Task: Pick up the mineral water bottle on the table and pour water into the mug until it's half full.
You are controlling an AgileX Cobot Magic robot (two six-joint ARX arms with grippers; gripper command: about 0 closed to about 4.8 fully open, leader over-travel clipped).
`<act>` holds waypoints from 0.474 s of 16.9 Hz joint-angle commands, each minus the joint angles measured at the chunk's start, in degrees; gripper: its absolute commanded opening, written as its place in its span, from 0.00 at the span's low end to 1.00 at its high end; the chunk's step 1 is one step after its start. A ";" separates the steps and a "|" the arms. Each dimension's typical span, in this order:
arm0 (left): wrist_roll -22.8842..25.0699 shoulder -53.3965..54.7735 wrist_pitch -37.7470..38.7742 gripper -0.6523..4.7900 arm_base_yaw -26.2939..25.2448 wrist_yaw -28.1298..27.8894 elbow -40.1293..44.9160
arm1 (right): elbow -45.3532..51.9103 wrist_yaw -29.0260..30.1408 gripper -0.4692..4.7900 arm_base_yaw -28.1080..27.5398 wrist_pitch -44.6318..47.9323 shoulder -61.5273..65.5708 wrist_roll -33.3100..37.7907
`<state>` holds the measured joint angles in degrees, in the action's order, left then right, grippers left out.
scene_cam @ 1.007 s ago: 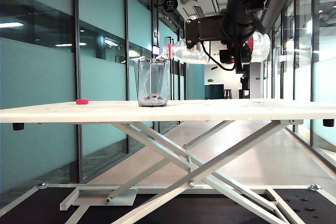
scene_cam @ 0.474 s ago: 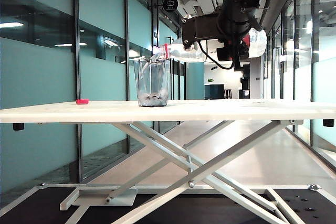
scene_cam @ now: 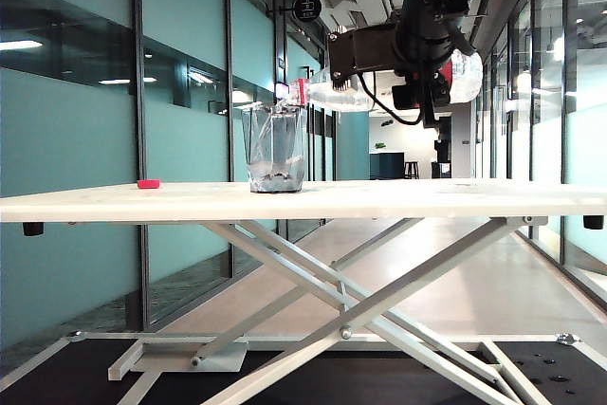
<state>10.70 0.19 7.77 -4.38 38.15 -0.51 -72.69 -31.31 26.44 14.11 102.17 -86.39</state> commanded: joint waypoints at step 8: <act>0.04 0.04 0.35 0.11 -0.02 0.04 -0.07 | -0.66 5.90 0.54 -0.26 -2.05 -0.70 30.49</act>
<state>10.70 0.19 7.77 -4.38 38.13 -0.51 -72.69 -27.57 26.33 10.17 102.17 -64.47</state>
